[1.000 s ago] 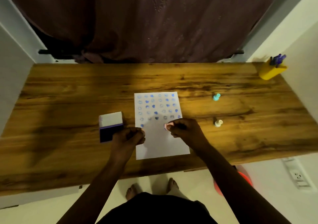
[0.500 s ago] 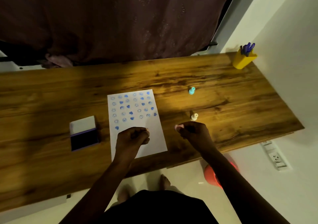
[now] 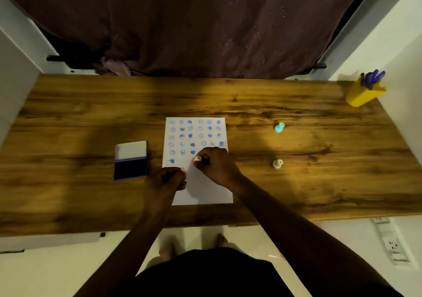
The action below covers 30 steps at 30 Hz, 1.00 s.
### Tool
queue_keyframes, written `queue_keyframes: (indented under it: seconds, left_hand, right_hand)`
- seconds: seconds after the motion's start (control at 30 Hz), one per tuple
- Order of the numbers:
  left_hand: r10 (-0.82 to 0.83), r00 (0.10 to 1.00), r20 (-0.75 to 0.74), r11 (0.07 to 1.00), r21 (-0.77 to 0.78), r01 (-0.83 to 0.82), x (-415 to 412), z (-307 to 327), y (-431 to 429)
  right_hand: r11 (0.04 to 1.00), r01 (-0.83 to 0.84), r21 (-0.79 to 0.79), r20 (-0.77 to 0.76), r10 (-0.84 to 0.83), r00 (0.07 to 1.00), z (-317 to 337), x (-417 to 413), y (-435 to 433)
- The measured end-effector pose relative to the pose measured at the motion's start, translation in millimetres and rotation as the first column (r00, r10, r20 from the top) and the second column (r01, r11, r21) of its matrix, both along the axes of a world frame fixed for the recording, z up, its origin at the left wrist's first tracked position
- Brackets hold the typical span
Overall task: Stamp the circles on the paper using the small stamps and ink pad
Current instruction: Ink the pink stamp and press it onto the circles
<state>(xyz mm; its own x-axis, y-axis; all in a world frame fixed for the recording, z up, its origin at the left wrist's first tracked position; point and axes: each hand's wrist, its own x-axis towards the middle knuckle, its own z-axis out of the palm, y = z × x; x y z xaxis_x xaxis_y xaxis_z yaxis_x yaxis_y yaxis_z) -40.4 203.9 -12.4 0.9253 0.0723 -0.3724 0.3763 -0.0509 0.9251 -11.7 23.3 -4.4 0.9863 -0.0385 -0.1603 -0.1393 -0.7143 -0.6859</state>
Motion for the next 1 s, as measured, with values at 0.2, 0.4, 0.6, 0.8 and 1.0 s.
queue_keyframes:
  seconds: [0.2, 0.4, 0.6, 0.8, 1.0]
  left_hand:
    - [0.042, 0.999, 0.032, 0.999, -0.002, -0.041, 9, 3, 19]
    - [0.050, 0.998, 0.045, 0.999, -0.005, -0.050, 10, 3, 26]
    - [0.056, 0.997, 0.050, 0.998, -0.037, -0.055, 11, 3, 30]
    - [0.049, 0.998, 0.045, 0.998, -0.035, -0.048, 12, -1, 32]
    - [0.039, 0.998, 0.047, 0.999, -0.029, -0.037, 16, 1, 35]
  right_hand:
    - [0.992, -0.101, -0.079, -0.032, 0.098, 0.995, -6, 21, 20]
    - [0.974, -0.139, -0.182, 0.006, 0.142, 0.990, -12, 30, 34]
    - [0.944, -0.161, -0.288, -0.009, 0.165, 0.986, -17, 33, 42]
    - [0.922, -0.148, -0.357, -0.046, 0.141, 0.989, -19, 33, 51]
    - [0.919, -0.135, -0.370, -0.046, 0.127, 0.991, -15, 35, 52]
